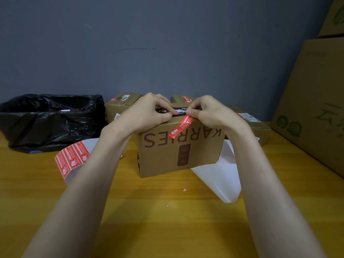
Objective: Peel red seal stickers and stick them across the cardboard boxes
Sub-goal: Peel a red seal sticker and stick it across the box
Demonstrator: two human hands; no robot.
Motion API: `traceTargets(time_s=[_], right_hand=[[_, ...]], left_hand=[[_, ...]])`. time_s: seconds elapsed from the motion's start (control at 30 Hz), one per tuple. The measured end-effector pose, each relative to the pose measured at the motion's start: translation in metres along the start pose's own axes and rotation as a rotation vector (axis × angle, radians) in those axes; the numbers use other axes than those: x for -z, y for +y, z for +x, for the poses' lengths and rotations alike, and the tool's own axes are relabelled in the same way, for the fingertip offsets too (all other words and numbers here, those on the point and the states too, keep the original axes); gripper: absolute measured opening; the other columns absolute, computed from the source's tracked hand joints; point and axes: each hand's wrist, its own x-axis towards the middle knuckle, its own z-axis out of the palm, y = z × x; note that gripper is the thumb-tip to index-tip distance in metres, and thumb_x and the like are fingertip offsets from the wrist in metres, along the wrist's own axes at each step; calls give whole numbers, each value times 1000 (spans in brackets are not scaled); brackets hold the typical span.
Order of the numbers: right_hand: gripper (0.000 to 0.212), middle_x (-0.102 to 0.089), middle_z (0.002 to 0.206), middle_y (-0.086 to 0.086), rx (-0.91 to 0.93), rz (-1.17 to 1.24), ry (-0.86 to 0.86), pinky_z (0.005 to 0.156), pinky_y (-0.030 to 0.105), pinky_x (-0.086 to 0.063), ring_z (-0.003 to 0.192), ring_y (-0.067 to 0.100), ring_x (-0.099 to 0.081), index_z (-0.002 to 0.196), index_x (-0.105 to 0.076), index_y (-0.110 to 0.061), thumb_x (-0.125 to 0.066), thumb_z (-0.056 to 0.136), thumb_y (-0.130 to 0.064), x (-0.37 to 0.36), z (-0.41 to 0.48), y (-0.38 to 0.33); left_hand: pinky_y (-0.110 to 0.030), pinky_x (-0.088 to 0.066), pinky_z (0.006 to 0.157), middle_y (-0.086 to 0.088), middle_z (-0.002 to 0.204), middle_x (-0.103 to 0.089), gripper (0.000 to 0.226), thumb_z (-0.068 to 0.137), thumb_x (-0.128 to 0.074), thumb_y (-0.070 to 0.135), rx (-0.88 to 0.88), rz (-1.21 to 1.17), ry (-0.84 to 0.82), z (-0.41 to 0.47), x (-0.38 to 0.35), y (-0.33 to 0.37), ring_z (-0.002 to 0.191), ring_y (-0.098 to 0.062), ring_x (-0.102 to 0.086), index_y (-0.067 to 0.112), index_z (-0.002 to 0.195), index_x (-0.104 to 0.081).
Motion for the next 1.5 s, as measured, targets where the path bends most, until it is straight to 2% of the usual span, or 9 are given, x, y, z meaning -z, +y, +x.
traceTargets(time_s=[0.23,0.37,0.47,0.67,0.9,1.0,1.23,1.4,1.5], right_hand=[[13,-58,78,-13,16,180,69,67,15,-40,74,1,-54,84,-62,-17,-54,94,-21,6,-2,4],[6,-63,89,-6,33,250,116,82,20,-45,85,4,-59,94,-64,-18,-60,90,-16,11,-4,8],[9,-65,84,-10,10,166,92,75,14,-45,79,0,-58,90,-72,-17,-63,88,-19,11,-6,7],[19,-67,78,-7,-17,163,99,80,28,-49,81,9,-62,67,-67,-24,-67,85,-17,6,-3,5],[18,-61,80,-11,39,168,86,73,20,-45,79,4,-57,76,-60,-22,-56,92,-18,5,-3,4],[13,-65,83,-8,56,220,85,78,24,-48,83,9,-62,74,-60,-21,-66,85,-18,6,-3,5],[24,-65,72,-3,120,383,132,64,12,-49,63,1,-62,72,-54,-17,-74,75,-3,3,-3,4],[25,-65,70,-4,140,404,188,65,12,-49,64,0,-62,82,-57,-16,-76,73,-3,-1,-1,5],[46,-65,66,-6,132,452,174,65,11,-49,65,1,-65,110,-53,-21,-74,74,-1,-3,-2,6]], left_hand=[[-1,-35,70,16,103,-56,21,88,-59,16,6,-25,4,-1,1,-2,93,0,-51,29,96,-72],[-7,-37,75,16,105,-55,21,89,-59,18,15,-38,-16,-1,2,-3,98,-2,-51,35,94,-70],[-6,-35,73,17,106,-55,23,90,-58,19,15,-42,-22,0,2,-3,96,1,-49,40,92,-66],[-4,-35,70,16,106,-54,20,91,-57,20,23,-8,-17,0,3,-4,96,0,-48,32,102,-70],[-22,-49,80,8,125,-59,36,80,-64,48,85,54,-126,-4,11,-2,100,-8,-56,40,115,-62],[-24,-42,89,13,136,-50,52,73,-72,46,84,111,-182,-7,14,-3,117,-10,-49,42,123,-56],[-25,-42,90,13,136,-49,50,78,-69,42,22,88,-125,-5,12,-9,120,-9,-46,36,126,-56],[-20,-39,80,10,125,-54,45,76,-71,41,-28,114,-43,-3,12,-13,108,-4,-46,32,120,-62],[-21,-42,78,8,123,-59,42,78,-70,38,-22,107,-15,-2,12,-16,105,-6,-52,28,119,-64]])
